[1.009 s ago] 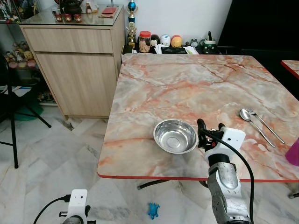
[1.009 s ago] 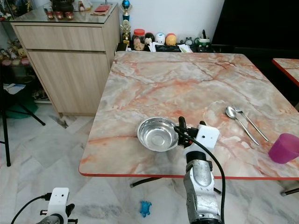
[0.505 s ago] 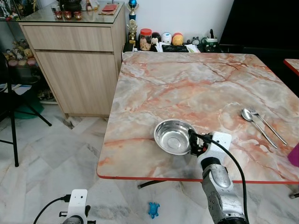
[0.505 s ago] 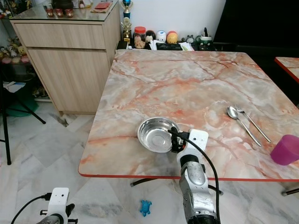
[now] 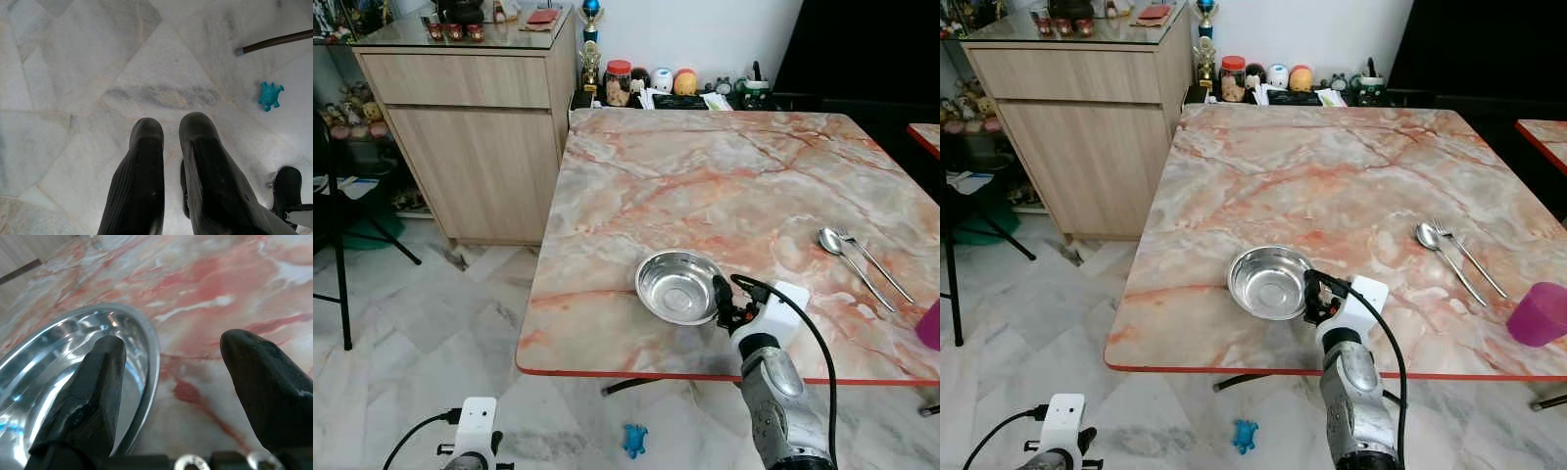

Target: Setting the table

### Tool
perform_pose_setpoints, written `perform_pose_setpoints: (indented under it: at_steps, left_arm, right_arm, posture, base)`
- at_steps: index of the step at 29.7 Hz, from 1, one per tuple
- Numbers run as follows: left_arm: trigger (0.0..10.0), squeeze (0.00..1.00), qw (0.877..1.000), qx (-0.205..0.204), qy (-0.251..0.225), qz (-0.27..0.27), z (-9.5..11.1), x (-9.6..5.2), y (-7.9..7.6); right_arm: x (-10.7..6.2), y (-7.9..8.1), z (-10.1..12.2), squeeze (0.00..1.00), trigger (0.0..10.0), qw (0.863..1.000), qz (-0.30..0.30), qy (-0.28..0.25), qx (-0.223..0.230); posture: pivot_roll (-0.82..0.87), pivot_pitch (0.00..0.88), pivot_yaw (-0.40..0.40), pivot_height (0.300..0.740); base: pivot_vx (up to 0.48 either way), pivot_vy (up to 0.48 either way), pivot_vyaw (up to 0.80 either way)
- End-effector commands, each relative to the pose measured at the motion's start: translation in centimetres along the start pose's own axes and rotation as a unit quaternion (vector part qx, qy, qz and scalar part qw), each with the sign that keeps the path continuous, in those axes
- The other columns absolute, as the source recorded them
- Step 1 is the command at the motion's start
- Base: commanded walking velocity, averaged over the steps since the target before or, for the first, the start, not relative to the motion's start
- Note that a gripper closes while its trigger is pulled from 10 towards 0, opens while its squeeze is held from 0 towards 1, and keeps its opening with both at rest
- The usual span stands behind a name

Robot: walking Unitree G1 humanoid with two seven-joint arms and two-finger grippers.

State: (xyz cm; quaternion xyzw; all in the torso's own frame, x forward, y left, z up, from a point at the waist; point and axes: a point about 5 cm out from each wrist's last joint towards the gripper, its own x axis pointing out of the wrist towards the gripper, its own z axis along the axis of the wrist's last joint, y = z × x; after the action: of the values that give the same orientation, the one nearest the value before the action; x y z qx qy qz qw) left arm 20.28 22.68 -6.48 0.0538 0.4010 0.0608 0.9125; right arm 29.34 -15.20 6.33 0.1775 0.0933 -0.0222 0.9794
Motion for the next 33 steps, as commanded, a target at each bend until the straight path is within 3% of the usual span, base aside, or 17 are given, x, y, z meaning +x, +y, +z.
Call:
perform_pose_setpoints:
  at_steps: [1,11,16,31,33]
  left_arm:
    - [10.0,0.00,1.000,0.000,0.008,0.003,-0.4,-0.1,0.2]
    - [10.0,0.00,1.000,0.001,0.009,0.003,-0.5,-0.1,0.1]
    - [10.0,0.00,1.000,0.001,0.010,0.002,-0.5,-0.1,0.1]
    - [10.0,0.00,1.000,0.000,0.008,0.001,-0.4,-0.1,0.0]
    - [10.0,0.00,1.000,0.000,0.007,0.001,-0.3,-0.1,0.0]
  right_arm:
    - [0.2,0.2,0.0,0.00,10.0,1.000,0.006,0.004,0.008]
    - [0.2,0.3,-0.1,0.00,10.0,1.000,0.014,0.011,0.011]
    - [0.3,0.4,-0.7,0.00,10.0,0.999,0.024,0.038,-0.001]
    - [0.1,0.8,-1.0,0.00,9.8,0.998,0.040,0.040,0.008]
    - [0.1,0.9,-0.8,0.00,4.0,0.998,0.042,0.037,0.010]
  posture:
    - [0.11,0.000,-0.042,0.740]
    - [0.11,0.000,-0.042,0.740]
    - [0.11,0.000,-0.042,0.740]
    - [0.11,0.000,-0.044,0.740]
    - [0.11,0.000,-0.044,0.740]
  base:
    - [0.000,0.000,0.00]
    - [0.000,0.000,0.00]
    - [0.000,0.000,0.00]
    - [0.000,0.000,0.00]
    - [0.000,0.000,0.00]
